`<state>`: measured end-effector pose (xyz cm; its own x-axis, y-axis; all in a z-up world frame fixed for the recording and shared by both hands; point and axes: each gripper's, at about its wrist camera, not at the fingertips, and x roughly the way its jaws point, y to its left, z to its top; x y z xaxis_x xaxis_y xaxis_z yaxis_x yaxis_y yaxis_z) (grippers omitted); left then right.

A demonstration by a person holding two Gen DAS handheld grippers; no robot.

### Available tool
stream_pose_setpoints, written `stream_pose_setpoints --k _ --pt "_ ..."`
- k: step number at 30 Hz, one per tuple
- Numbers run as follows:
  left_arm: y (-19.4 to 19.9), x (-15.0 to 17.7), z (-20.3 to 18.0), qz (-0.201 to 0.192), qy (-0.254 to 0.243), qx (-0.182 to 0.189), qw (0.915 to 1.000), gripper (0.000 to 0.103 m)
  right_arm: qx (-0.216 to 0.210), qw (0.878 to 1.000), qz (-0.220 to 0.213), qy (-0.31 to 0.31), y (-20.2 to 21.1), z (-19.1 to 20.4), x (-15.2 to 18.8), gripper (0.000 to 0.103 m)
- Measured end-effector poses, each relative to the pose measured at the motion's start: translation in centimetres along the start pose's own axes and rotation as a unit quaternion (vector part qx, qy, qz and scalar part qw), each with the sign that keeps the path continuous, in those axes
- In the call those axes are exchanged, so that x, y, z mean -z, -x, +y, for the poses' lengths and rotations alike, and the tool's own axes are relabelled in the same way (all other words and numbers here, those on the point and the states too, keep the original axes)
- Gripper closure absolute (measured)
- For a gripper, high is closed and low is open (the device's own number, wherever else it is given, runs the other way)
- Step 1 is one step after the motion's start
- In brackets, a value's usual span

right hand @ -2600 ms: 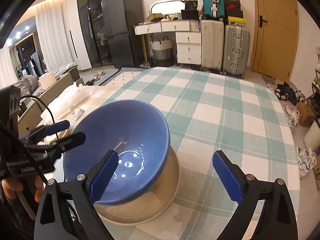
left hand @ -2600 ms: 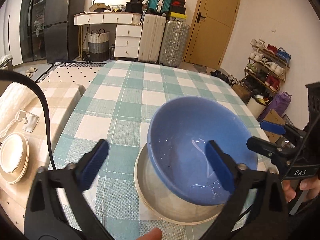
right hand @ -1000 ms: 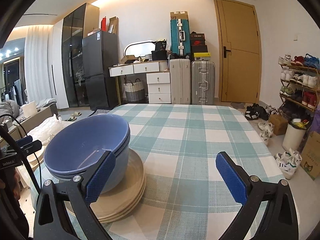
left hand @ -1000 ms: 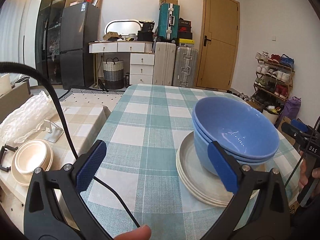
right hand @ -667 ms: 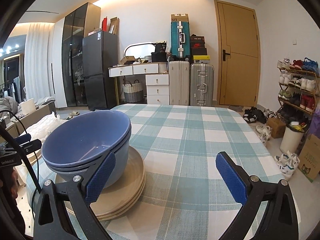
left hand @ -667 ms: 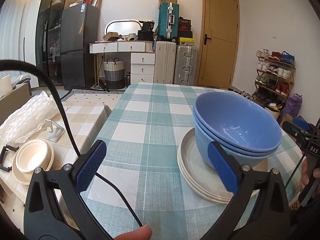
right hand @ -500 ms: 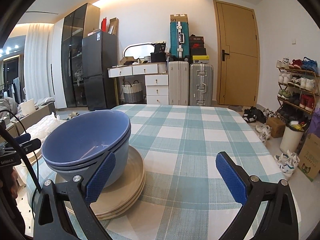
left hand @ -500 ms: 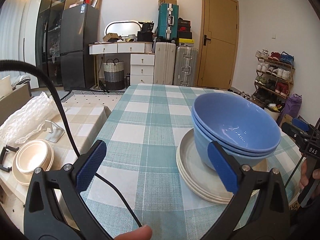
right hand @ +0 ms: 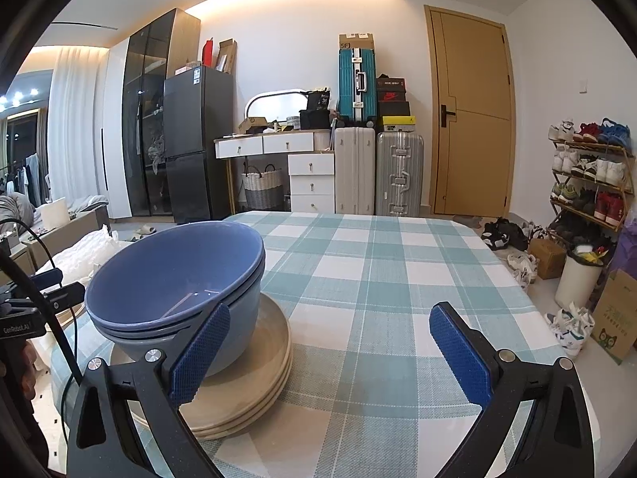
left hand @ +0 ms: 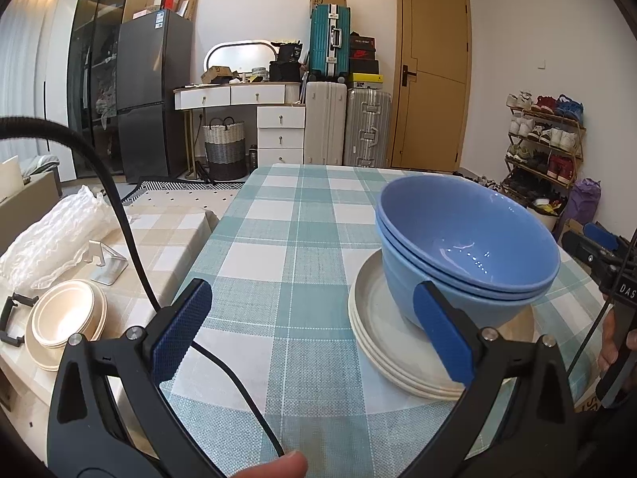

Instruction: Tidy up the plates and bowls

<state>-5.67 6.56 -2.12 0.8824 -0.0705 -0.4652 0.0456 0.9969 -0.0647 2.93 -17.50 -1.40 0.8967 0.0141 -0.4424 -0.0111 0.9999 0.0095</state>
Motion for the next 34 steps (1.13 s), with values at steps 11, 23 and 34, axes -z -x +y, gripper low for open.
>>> stream_pose_setpoints --k 11,23,34 --pt "0.09 0.07 0.32 0.001 0.002 0.004 1.0 0.002 0.0 1.0 -0.006 -0.001 0.48 -0.01 0.06 0.001" --pt "0.09 0.21 0.61 0.0 -0.001 0.004 1.0 0.002 0.0 1.0 -0.008 -0.002 0.49 0.29 0.03 0.001" --pt "0.2 0.51 1.02 -0.003 0.008 0.011 0.9999 0.002 -0.002 1.0 -0.007 -0.002 0.48 0.51 0.04 0.001"
